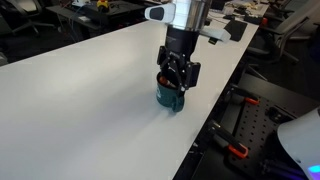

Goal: Take the red marker out of the green mug.

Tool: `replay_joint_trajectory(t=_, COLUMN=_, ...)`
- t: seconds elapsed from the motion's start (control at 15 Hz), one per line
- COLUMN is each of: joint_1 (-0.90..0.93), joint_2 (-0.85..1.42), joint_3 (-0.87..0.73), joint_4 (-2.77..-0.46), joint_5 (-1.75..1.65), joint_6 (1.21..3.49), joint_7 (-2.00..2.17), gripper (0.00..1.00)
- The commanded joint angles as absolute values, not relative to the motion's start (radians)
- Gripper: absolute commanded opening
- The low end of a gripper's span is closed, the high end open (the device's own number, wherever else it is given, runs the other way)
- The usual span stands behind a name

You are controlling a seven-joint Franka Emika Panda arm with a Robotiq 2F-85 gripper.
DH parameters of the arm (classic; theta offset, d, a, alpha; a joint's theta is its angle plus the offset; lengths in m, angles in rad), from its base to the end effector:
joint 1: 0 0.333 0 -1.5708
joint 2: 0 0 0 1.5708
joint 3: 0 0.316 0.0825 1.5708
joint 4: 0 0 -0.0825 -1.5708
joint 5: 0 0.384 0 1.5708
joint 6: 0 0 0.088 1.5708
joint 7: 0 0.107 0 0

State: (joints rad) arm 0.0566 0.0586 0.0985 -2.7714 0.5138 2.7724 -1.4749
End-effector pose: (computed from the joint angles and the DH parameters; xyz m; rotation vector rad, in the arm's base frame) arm 0.3722 0.0374 0.1898 -2.4942 -1.6061 -0.0932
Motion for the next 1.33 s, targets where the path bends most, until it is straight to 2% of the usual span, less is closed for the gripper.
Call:
replay_joint_trajectory(t=0.0, joint_1=0.055, joint_2=0.033, joint_3=0.11, joint_4=-2.777, joint_5=0.456, joint_6=2.765, joint_7=-1.412, gripper=1.0)
replay_joint_trajectory(t=0.73, joint_1=0.071, joint_2=-0.013, joint_3=0.11, joint_4=-2.778, joint_5=0.321, joint_6=2.738, joint_7=-1.292, gripper=1.0)
replay_joint_trajectory(t=0.87, joint_1=0.074, joint_2=-0.024, joint_3=0.107, joint_4=-2.778, joint_5=0.321, joint_6=2.73, joint_7=-1.288, gripper=0.89)
replay_joint_trajectory(t=1.0, joint_1=0.08, joint_2=-0.033, joint_3=0.104, joint_4=-2.777, joint_5=0.323, joint_6=2.725, joint_7=-1.29, gripper=0.83)
replay_joint_trajectory(t=1.07, joint_1=0.082, joint_2=-0.037, joint_3=0.103, joint_4=-2.778, joint_5=0.325, joint_6=2.724, joint_7=-1.291, gripper=0.66)
replay_joint_trajectory(t=1.2, joint_1=0.085, joint_2=-0.042, joint_3=0.101, joint_4=-2.777, joint_5=0.326, joint_6=2.723, joint_7=-1.293, gripper=0.61)
replay_joint_trajectory(t=1.27, joint_1=0.087, joint_2=-0.044, joint_3=0.1, joint_4=-2.777, joint_5=0.329, joint_6=2.722, joint_7=-1.297, gripper=0.52)
